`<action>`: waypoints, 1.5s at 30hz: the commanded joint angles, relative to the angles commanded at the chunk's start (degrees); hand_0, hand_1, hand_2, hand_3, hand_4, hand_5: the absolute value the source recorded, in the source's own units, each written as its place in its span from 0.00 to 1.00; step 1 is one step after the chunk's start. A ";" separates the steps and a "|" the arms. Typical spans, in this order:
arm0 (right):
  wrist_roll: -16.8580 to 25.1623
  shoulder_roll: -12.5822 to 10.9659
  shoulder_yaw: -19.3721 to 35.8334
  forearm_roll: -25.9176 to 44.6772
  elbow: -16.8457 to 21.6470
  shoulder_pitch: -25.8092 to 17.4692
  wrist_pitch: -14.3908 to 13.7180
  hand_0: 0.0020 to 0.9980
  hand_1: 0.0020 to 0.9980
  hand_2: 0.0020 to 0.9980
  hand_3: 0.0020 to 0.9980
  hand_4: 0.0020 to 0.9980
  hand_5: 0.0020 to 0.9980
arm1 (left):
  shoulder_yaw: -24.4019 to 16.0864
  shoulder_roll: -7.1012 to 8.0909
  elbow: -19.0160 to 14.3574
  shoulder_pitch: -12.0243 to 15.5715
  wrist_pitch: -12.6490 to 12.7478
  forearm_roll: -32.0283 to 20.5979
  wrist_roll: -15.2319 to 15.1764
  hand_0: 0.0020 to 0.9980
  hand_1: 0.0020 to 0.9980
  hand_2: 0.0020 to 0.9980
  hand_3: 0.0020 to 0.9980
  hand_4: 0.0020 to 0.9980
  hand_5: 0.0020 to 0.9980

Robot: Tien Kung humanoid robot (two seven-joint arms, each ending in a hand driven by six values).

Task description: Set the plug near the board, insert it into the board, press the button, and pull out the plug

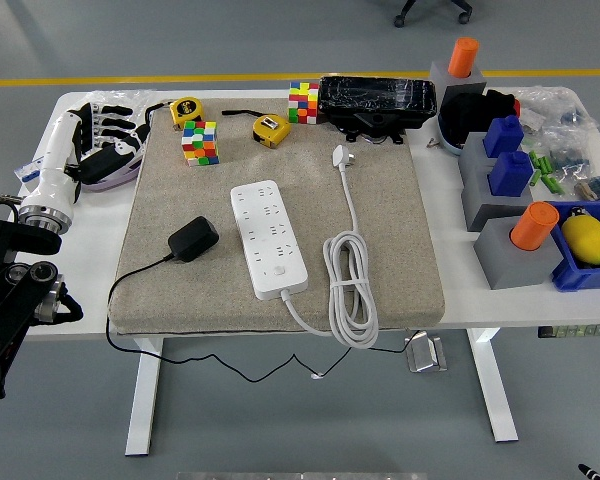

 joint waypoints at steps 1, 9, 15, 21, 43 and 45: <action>0.00 -0.01 -0.01 0.00 0.00 0.01 0.00 0.60 0.62 0.62 0.55 0.93 0.48 | 0.01 -0.01 0.00 0.00 -0.01 0.00 0.02 0.42 0.54 0.56 0.59 0.81 0.31; 0.01 -0.04 -0.19 0.00 -0.02 -0.07 0.00 0.60 0.63 0.62 0.55 0.93 0.48 | -0.01 -0.01 -0.01 0.01 -0.07 0.05 0.09 0.42 0.54 0.56 0.59 0.81 0.31; 0.02 0.05 -0.08 -0.02 -0.01 -0.08 0.00 0.60 0.63 0.62 0.55 0.93 0.48 | 0.10 0.00 0.01 0.08 -0.12 0.10 0.17 0.42 0.54 0.56 0.59 0.81 0.31; 0.03 -0.06 -0.01 -0.08 0.02 -0.13 -0.01 0.60 0.63 0.62 0.55 0.93 0.48 | 0.10 -0.01 -0.03 0.01 -0.18 0.14 0.24 0.42 0.54 0.56 0.59 0.81 0.31; 0.01 -0.15 0.03 -0.23 0.10 -0.32 0.02 0.60 0.63 0.62 0.55 0.93 0.48 | 3.83 0.19 2.06 -0.25 -2.73 7.04 3.31 0.63 0.72 0.68 0.69 0.97 0.30; 0.03 -0.15 0.04 -0.24 0.15 -0.34 0.02 0.60 0.63 0.62 0.55 0.93 0.48 | 5.01 0.19 2.63 -0.27 -3.50 10.84 4.48 0.63 0.72 0.68 0.69 0.97 0.30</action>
